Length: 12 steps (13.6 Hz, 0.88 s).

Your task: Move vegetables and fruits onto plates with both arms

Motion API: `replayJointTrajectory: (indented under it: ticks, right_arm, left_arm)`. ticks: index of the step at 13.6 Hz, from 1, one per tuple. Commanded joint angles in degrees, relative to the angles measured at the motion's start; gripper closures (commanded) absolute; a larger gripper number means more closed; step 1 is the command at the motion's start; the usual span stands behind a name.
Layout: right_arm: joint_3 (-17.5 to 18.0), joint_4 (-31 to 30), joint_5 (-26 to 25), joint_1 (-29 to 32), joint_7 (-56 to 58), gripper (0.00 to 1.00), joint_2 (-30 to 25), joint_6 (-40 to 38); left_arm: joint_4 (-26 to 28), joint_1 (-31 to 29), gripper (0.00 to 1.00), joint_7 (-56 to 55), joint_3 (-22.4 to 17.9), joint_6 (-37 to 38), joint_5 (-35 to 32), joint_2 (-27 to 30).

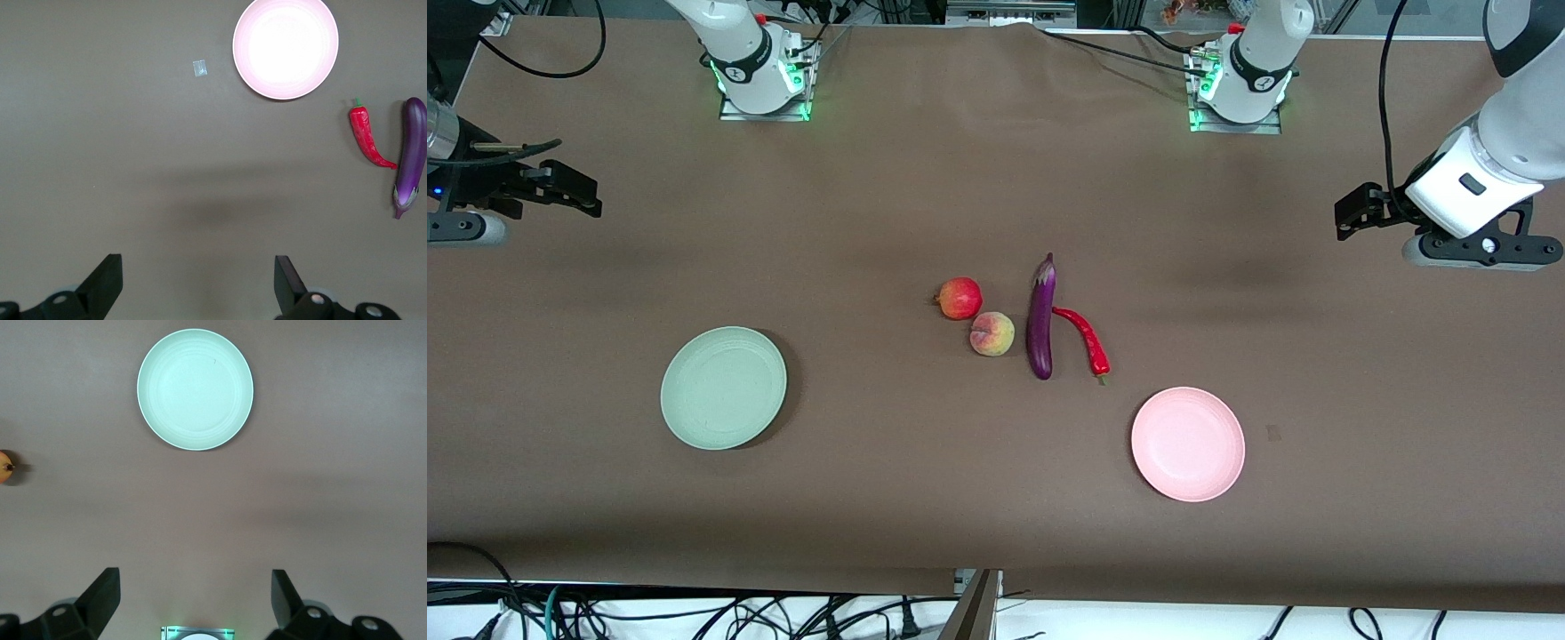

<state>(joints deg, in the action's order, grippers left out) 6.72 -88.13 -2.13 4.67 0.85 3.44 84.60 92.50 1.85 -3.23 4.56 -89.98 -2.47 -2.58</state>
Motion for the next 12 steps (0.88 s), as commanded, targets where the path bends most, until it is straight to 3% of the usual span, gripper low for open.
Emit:
replayJointTrajectory:
  ticks: [1,12]
  right_arm:
    - [0.22,0.24,0.99,0.69,1.00,0.00,-0.28,-0.23]
    - [0.22,0.42,1.08,0.61,1.00,0.00,-0.28,-0.05]
  left_arm:
    - [-1.36,0.34,0.00,0.24,0.10,0.86,-0.61,-0.32]
    - [-1.01,0.78,0.00,0.41,0.71,2.52,-0.43,-1.28]
